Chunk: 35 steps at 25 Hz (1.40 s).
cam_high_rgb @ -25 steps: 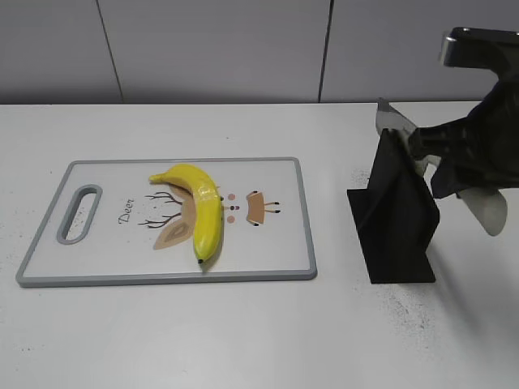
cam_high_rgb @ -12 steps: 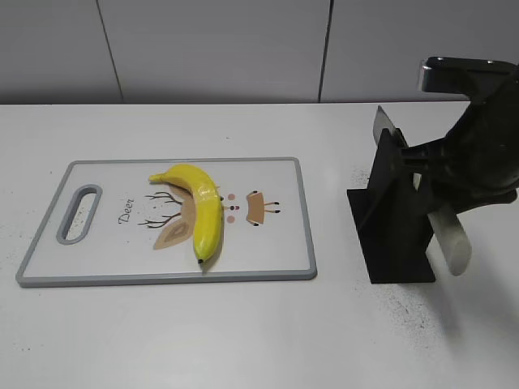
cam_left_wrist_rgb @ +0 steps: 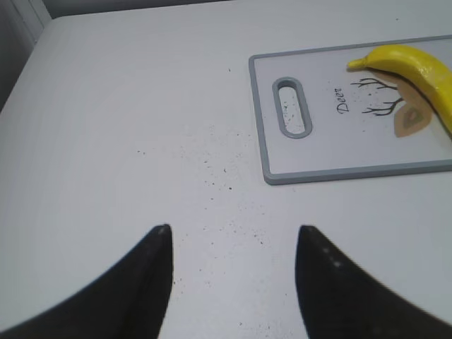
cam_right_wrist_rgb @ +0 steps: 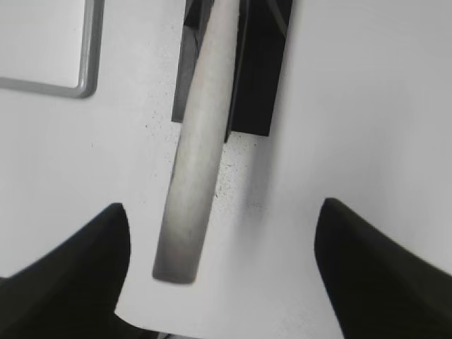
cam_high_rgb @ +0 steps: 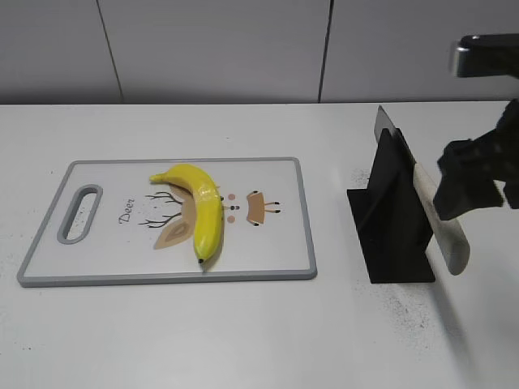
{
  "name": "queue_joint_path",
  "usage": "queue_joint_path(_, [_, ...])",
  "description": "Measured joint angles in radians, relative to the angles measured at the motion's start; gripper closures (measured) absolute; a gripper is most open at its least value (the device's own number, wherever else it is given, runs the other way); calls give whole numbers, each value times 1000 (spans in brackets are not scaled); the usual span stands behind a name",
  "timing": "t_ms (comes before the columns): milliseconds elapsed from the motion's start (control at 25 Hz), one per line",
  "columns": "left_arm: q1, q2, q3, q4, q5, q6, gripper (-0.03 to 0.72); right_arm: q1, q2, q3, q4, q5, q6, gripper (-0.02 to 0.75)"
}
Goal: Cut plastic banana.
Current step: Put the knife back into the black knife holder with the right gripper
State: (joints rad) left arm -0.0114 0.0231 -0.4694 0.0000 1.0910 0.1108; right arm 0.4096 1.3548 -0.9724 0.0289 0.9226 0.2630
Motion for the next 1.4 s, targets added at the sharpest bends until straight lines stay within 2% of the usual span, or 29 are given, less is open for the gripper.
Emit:
queue_joint_path(280, [0,-17,0,0,1,0,158,1,-320,70,1,30,-143,127])
queue_joint_path(880, [0,-27,0,0,1,0,162,1,-967,432,-19,-3,-263,146])
queue_joint_path(1080, [0,-28,0,0,1,0,164,1,-1112,442,-20,6,-278,146])
queue_joint_path(1400, [0,-28,0,0,1,0,170,1,-1290,469,-21,116,-280,146])
